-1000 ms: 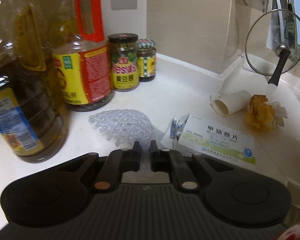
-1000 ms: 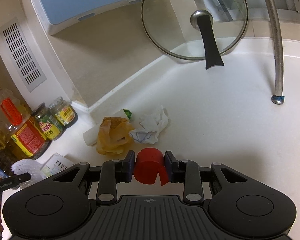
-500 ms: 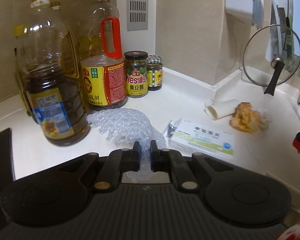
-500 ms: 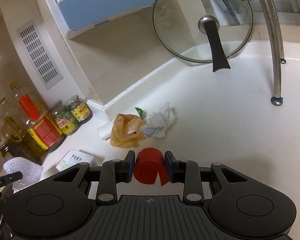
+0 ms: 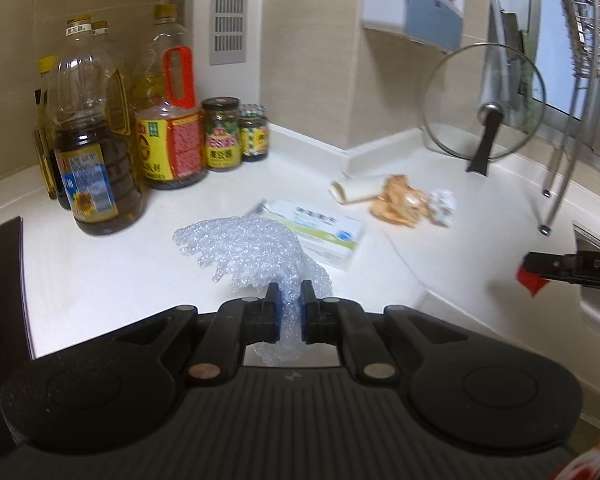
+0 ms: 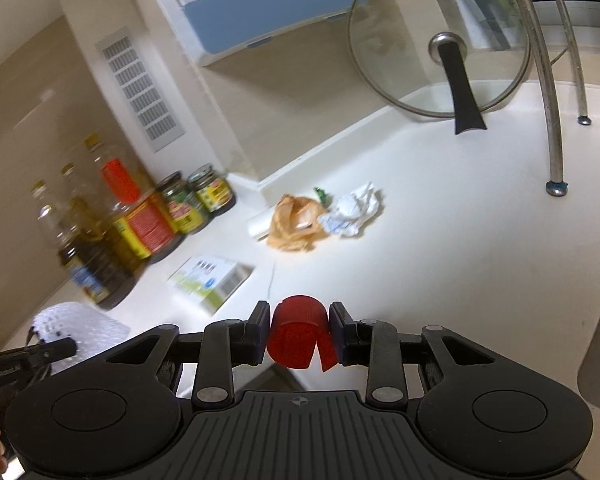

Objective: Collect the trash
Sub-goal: 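Carry the bubble wrap and red cup down over the trash bin with both tools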

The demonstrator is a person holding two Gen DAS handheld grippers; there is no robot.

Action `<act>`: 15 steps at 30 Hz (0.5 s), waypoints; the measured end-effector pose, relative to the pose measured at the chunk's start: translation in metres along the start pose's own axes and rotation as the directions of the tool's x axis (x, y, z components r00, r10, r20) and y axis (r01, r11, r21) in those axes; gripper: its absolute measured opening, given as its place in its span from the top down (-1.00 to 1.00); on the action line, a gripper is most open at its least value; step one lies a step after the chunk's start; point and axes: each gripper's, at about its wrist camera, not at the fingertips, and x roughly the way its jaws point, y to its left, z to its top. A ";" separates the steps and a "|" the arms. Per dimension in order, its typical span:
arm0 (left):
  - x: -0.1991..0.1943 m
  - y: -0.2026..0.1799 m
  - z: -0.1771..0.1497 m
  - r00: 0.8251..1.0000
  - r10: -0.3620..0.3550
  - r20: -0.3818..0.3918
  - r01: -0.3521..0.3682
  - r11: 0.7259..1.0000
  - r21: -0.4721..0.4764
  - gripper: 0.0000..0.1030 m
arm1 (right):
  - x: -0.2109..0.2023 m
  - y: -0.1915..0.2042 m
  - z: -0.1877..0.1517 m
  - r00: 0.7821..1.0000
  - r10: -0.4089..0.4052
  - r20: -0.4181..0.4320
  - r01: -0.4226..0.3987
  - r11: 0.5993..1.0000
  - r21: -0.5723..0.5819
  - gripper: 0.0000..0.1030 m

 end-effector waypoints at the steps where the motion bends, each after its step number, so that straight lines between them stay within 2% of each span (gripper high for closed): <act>1: -0.005 -0.006 -0.004 1.000 -0.002 -0.002 0.002 1.000 0.000 0.86 | -0.004 0.000 -0.002 1.000 0.010 -0.005 -0.010 1.000 -0.004 0.37; 8: -0.036 -0.044 -0.036 1.000 0.001 -0.023 -0.001 1.000 -0.018 0.86 | -0.031 -0.001 -0.025 0.995 0.084 -0.055 -0.086 0.995 -0.041 0.37; 15: -0.057 -0.071 -0.070 0.998 -0.001 -0.070 -0.002 0.999 -0.045 0.85 | -0.045 0.001 -0.058 0.981 0.138 -0.139 -0.148 0.987 -0.059 0.37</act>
